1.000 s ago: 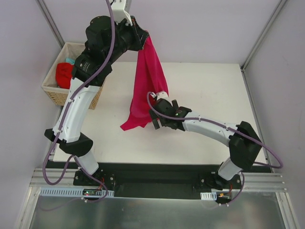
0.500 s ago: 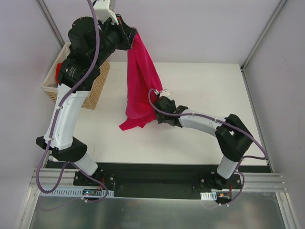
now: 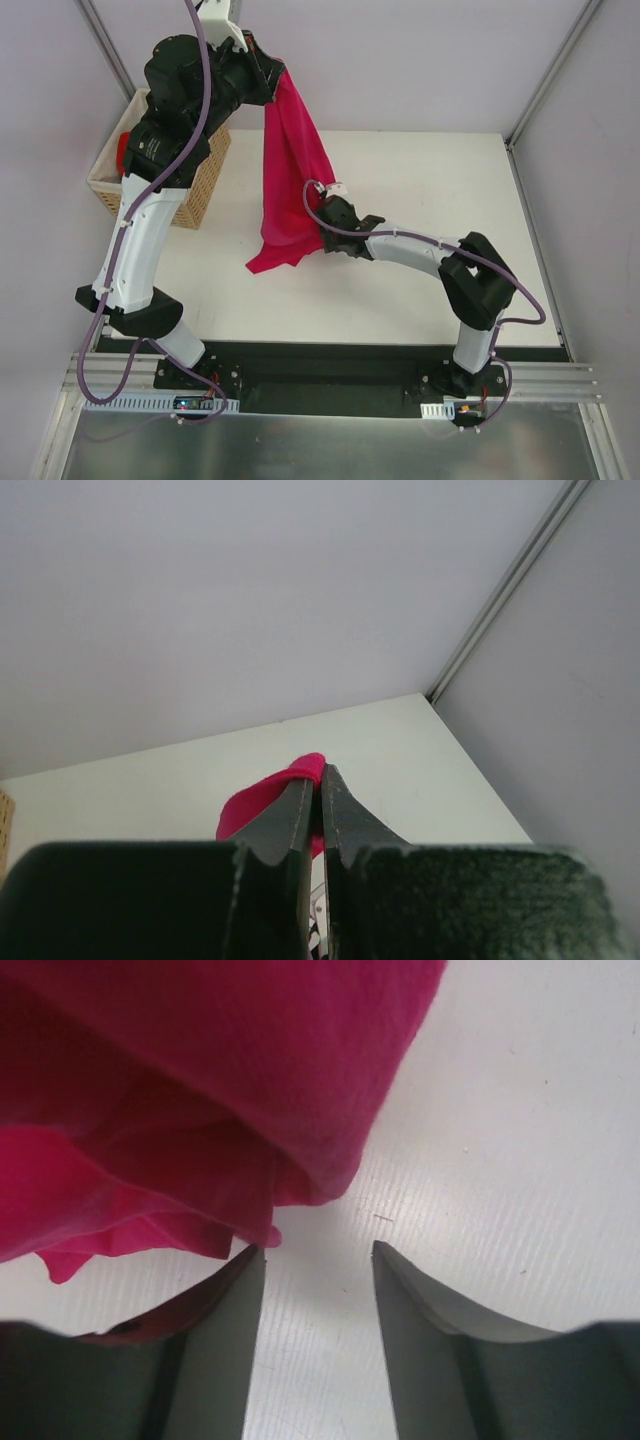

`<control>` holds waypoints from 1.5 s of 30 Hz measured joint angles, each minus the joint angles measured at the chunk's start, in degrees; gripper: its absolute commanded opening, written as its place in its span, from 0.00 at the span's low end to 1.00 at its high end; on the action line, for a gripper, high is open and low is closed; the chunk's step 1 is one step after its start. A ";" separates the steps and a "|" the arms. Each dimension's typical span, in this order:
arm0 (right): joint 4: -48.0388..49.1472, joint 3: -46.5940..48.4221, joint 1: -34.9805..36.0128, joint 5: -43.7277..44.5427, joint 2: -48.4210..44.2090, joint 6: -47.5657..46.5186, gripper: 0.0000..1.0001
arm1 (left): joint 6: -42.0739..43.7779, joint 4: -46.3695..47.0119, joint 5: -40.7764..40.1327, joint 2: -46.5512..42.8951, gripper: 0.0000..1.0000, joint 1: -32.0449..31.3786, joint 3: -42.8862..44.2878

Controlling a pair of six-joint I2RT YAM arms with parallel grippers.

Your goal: Fold and stack the t-shirts

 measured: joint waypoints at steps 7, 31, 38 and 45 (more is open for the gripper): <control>0.00 2.19 0.83 -0.24 0.50 0.24 0.44 | -0.02 -0.02 0.00 0.00 0.00 0.04 -0.07; 0.02 2.78 2.29 0.42 3.17 -0.11 0.01 | 0.11 -0.02 0.00 -0.68 0.00 0.81 -1.22; 0.44 2.67 0.96 0.92 3.17 -0.26 0.01 | 0.20 -0.02 0.00 -1.57 0.00 0.83 -2.12; 1.20 1.14 0.72 2.16 0.63 -2.19 0.01 | 0.59 0.09 -0.04 -2.51 0.00 1.53 -2.47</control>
